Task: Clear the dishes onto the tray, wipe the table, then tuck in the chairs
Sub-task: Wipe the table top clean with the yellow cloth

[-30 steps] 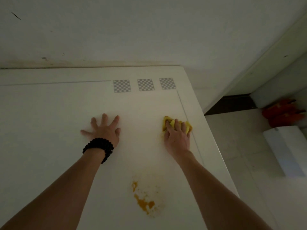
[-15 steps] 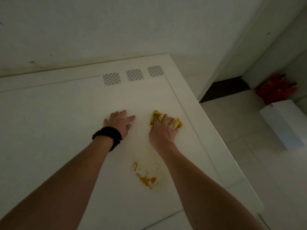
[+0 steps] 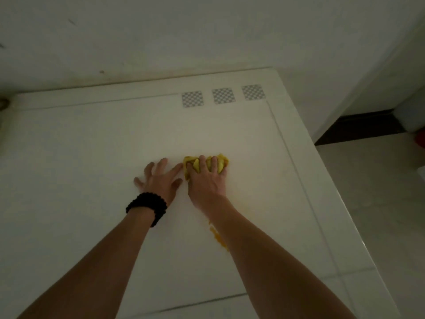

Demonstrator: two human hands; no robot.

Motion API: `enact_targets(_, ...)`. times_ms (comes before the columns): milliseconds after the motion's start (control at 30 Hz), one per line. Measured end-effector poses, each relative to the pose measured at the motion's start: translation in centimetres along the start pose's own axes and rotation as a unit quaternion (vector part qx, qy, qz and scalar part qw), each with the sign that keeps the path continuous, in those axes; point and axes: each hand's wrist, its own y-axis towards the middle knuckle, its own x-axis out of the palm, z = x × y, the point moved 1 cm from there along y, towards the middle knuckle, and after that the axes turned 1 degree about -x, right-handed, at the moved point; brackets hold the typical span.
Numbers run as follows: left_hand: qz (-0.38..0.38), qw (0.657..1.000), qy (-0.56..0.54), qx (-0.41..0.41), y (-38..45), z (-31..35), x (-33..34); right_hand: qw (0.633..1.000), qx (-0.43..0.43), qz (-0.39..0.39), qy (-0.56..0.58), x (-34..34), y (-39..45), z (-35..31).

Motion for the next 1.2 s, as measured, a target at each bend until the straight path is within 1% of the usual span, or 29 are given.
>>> enact_targets(200, 0.027, 0.999, -0.012, 0.028, -2.1, -1.2, 0.4, 0.992, -0.126, -0.007, -0.029, 0.6, -1.2, 1.5)
enact_targets(267, 0.037, 0.999, -0.013, 0.007, -4.1, -1.0, 0.7, 0.990, -0.138, -0.012, -0.031, 0.8, -2.7, 1.9)
enact_targets(333, 0.032, 0.999, -0.015, -0.015, -6.5, -0.6, 1.1, 0.993, -0.115, -0.018, -0.030, 1.2, -4.4, 2.0)
enact_targets(467, -0.009, 1.000, 0.003, -0.005, -10.4, -0.1, 2.3, 1.000, 0.022, 0.003, -0.001, 2.1, -8.5, 1.0)
enact_targets(500, -0.014, 1.000, 0.007, 0.002, -11.4, -0.1, 2.6, 0.999, 0.037, 0.003, 0.004, 2.4, -9.6, 0.5)
enact_targets(567, -0.019, 1.000, 0.015, 0.017, -13.0, -0.4, 2.8, 1.000, 0.018, -0.002, 0.001, 3.2, -11.6, -0.1)
enact_targets(667, -0.037, 0.999, 0.021, 0.028, -14.9, -1.0, 3.3, 0.999, -0.043, -0.017, -0.016, 3.6, -14.4, 0.8)
enact_targets(767, -0.043, 0.998, 0.026, 0.037, -17.0, -1.5, 4.0, 0.998, -0.059, 0.006, -0.012, 4.2, -17.0, 1.4)
enact_targets(867, -0.046, 0.997, 0.032, 0.045, -18.3, -1.8, 4.5, 1.000, -0.018, 0.016, -0.001, 5.0, -19.5, 1.2)
enact_targets(1033, -0.061, 0.997, 0.036, 0.035, -19.5, -1.4, 4.9, 0.992, 0.108, 0.034, 0.050, 6.2, -24.5, -1.5)
enact_targets(1100, -0.075, 0.996, 0.045, 0.034, -20.4, -0.8, 5.1, 0.991, 0.117, 0.029, 0.059, 7.3, -26.8, -3.3)
enact_targets(1133, -0.085, 0.995, 0.049, 0.034, -20.9, -0.4, 5.3, 0.992, 0.107, 0.024, 0.060, 7.9, -27.9, -4.0)
enact_targets(1200, -0.096, 0.993, 0.062, 0.038, -22.1, 0.3, 6.0, 0.995, 0.066, 0.049, 0.047, 8.8, -29.7, -4.5)
